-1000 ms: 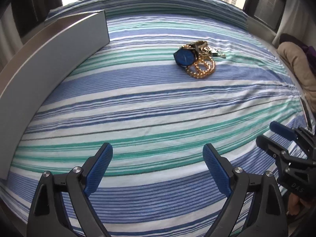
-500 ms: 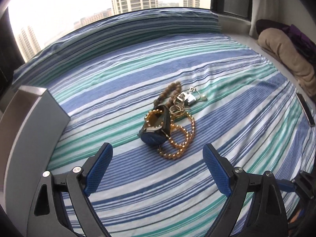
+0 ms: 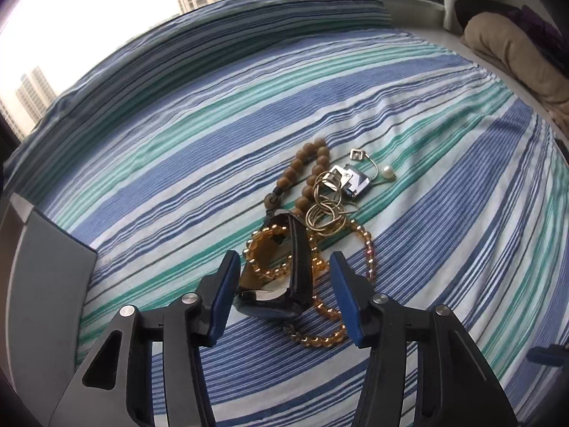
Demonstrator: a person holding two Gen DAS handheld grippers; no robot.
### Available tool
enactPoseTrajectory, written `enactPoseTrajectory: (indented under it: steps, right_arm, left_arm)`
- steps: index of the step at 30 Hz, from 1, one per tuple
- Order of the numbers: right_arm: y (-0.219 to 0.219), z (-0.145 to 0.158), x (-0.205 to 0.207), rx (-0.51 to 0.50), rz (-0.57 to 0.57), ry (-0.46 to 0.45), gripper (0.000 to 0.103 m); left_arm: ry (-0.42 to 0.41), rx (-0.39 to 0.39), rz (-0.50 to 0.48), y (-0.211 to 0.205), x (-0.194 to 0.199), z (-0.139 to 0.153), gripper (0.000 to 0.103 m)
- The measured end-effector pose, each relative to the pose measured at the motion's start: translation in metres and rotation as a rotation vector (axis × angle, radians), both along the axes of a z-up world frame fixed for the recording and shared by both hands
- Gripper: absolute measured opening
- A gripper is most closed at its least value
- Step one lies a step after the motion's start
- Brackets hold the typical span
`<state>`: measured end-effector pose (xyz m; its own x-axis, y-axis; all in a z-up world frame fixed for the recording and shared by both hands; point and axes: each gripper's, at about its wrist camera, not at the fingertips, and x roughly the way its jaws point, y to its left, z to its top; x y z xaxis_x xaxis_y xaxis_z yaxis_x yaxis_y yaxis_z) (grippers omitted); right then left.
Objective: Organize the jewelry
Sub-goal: 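Lower the left gripper onto the black leather watch and close on its strap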
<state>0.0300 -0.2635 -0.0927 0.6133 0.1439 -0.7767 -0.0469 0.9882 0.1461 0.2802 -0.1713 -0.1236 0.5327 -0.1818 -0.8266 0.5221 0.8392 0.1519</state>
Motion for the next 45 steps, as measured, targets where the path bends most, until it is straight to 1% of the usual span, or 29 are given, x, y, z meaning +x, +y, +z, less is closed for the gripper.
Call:
enactPoseTrajectory:
  steps: [1,2,3,4,5,8,11,12,16,19,24,27,28,29,31,32,33,34,38,41,42,43,44,45]
  right_arm:
    - [0.0,0.0,0.0,0.0,0.0,0.0,0.058]
    - [0.0,0.0,-0.001,0.001,-0.001,-0.002,0.058]
    - [0.001,0.001,-0.001,0.0,-0.001,-0.003,0.058]
    - [0.002,0.002,-0.002,-0.002,-0.001,-0.005,0.058]
    - [0.002,0.002,-0.002,-0.003,-0.001,-0.007,0.058]
    - [0.004,0.004,-0.002,-0.005,-0.002,-0.01,0.058]
    - [0.005,0.005,-0.002,-0.009,0.002,-0.014,0.058]
    - [0.006,0.005,-0.002,-0.01,0.003,-0.015,0.058]
    - [0.008,0.004,0.0,-0.012,0.008,-0.009,0.058]
    - [0.011,0.004,-0.001,-0.012,0.015,-0.007,0.058]
    - [0.017,0.004,-0.001,-0.013,0.03,-0.002,0.058]
    - [0.022,0.003,-0.001,-0.02,0.037,0.0,0.058]
    - [0.023,0.002,0.0,-0.021,0.039,0.004,0.058]
    - [0.024,0.001,0.001,-0.02,0.042,0.008,0.058]
    - [0.026,-0.001,0.001,-0.013,0.045,0.016,0.058]
    - [0.027,-0.002,0.001,-0.01,0.046,0.017,0.058]
    - [0.027,-0.002,0.001,-0.009,0.048,0.016,0.058]
    - [0.028,-0.002,0.001,-0.01,0.05,0.014,0.058]
    - [0.027,0.0,0.0,-0.01,0.05,0.006,0.058]
    - [0.021,0.002,-0.002,-0.008,0.039,0.002,0.058]
    - [0.019,0.001,-0.002,-0.006,0.034,0.002,0.058]
    - [0.018,0.001,-0.002,-0.005,0.03,0.005,0.058]
    - [0.016,0.0,-0.002,-0.002,0.026,0.007,0.058]
    - [0.014,0.0,-0.002,0.001,0.022,0.009,0.058]
  left_arm:
    - [-0.015,0.011,0.004,0.001,-0.002,0.0,0.04]
    - [-0.019,0.013,0.0,0.002,-0.003,0.002,0.039]
    - [-0.008,-0.005,-0.01,0.005,-0.004,0.003,0.022]
    - [0.008,-0.016,-0.011,0.007,-0.005,0.004,0.009]
    - [0.007,-0.011,0.0,0.01,-0.007,0.005,0.007]
    - [-0.007,-0.025,0.022,0.023,-0.017,0.012,0.005]
    - [0.01,-0.057,0.074,0.045,-0.027,0.02,0.004]
    - [0.016,-0.066,0.092,0.054,-0.031,0.022,0.001]
    - [0.021,-0.082,0.141,0.083,-0.054,0.029,0.001]
    - [0.01,-0.086,0.163,0.104,-0.073,0.035,0.001]
    - [0.039,-0.095,0.222,0.127,-0.086,0.029,0.001]
    - [0.058,-0.114,0.214,0.13,-0.088,0.027,0.005]
    - [0.057,-0.124,0.209,0.127,-0.087,0.028,0.013]
    - [0.057,-0.139,0.203,0.124,-0.086,0.03,0.02]
    - [0.042,-0.181,0.186,0.114,-0.082,0.035,0.051]
    - [0.031,-0.203,0.172,0.107,-0.078,0.037,0.056]
    - [0.019,-0.217,0.16,0.099,-0.073,0.038,0.059]
    - [0.013,-0.227,0.155,0.09,-0.067,0.037,0.059]
    - [0.047,-0.286,0.161,0.065,-0.035,0.019,0.059]
    - [0.049,-0.286,0.164,0.051,-0.021,0.007,0.059]
    - [0.048,-0.288,0.167,0.048,-0.018,0.003,0.056]
    - [0.048,-0.291,0.172,0.049,-0.017,0.001,0.041]
    - [0.054,-0.291,0.178,0.049,-0.016,-0.002,0.028]
    - [0.065,-0.287,0.184,0.049,-0.014,-0.005,0.006]
